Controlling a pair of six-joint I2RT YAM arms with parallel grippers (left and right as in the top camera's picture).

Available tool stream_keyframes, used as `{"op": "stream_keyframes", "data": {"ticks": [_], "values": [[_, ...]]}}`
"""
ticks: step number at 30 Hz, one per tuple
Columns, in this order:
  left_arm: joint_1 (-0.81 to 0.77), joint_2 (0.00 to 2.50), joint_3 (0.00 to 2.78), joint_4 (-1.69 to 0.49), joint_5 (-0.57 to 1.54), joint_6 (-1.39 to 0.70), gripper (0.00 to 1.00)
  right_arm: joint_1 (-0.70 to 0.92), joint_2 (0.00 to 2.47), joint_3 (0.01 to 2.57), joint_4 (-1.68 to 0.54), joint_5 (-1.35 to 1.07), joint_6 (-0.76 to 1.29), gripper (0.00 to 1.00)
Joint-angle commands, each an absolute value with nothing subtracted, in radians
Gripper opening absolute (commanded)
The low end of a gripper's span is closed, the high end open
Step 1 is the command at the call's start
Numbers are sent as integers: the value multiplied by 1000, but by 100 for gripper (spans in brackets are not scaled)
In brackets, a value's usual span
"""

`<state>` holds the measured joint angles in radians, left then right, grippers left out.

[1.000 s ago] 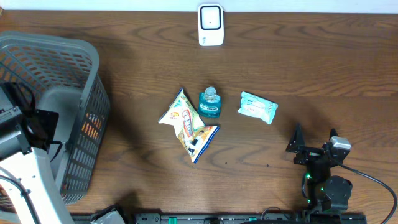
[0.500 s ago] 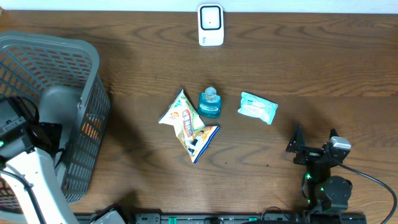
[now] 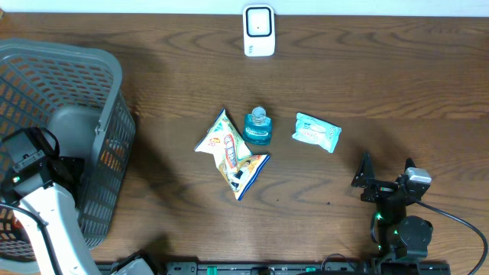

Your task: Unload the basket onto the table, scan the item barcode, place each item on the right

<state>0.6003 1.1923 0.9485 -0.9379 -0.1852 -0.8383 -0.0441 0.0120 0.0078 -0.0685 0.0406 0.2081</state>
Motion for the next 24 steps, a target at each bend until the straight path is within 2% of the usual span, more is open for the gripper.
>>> {"op": "stream_keyframes", "data": {"ticks": [1, 9, 16, 24], "values": [[606, 1190, 939, -931, -191, -844, 97, -38, 7, 6, -70, 46, 201, 99], [606, 1190, 940, -857, -191, -790, 97, -38, 7, 6, -70, 46, 201, 99], [619, 1208, 940, -857, -191, -834, 98, -38, 7, 6, -70, 46, 201, 99], [761, 1311, 939, -902, -190, -852, 98, -38, 7, 6, -70, 46, 201, 99]]}}
